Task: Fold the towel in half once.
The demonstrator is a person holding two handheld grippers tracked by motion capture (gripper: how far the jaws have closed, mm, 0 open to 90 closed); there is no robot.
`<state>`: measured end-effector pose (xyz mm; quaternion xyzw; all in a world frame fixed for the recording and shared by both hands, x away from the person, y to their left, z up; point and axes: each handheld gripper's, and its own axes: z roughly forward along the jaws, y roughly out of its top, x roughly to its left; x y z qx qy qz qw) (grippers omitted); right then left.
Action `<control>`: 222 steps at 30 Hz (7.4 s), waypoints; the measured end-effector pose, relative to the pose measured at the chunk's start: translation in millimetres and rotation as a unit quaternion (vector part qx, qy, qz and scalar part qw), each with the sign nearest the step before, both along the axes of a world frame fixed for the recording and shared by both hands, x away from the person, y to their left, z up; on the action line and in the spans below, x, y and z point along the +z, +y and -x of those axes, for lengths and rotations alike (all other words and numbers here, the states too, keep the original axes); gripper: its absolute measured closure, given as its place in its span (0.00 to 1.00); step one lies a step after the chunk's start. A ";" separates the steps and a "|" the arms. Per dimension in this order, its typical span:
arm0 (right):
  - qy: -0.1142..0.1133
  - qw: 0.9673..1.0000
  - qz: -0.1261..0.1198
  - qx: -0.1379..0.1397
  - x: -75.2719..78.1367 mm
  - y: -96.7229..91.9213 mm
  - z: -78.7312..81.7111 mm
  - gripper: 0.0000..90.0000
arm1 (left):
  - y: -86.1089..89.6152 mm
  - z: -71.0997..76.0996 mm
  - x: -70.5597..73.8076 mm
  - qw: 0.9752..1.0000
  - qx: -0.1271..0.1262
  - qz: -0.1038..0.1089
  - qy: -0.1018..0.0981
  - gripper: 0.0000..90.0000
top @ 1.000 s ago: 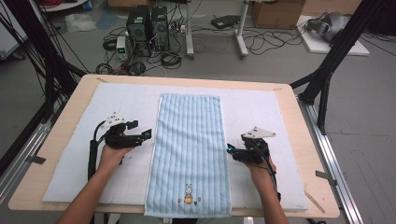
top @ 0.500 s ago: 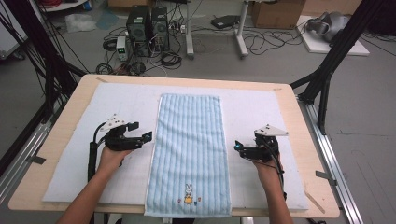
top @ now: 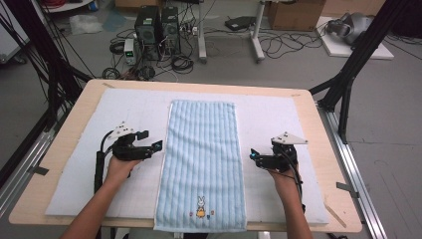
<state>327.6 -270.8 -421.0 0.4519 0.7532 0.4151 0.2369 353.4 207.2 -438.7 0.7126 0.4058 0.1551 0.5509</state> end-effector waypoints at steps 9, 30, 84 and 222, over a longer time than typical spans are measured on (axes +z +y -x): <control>0.004 1.000 -0.004 0.008 -1.1 -0.3 -1.5 0.12 | -6.3 -11.4 2.4 1.000 0.001 0.002 0.004 0.26; 0.011 1.000 -0.007 0.019 -2.1 4.5 -1.6 0.12 | -25.9 -68.4 8.8 0.998 0.039 -0.020 0.046 0.34; 0.109 0.993 0.040 0.021 -20.1 73.3 -120.5 0.66 | -53.5 -90.5 -6.8 0.993 0.016 -0.088 0.077 0.96; 0.074 0.986 -0.024 0.149 -3.7 53.1 26.8 0.94 | -23.5 55.6 3.8 0.994 -0.091 -0.030 0.050 0.96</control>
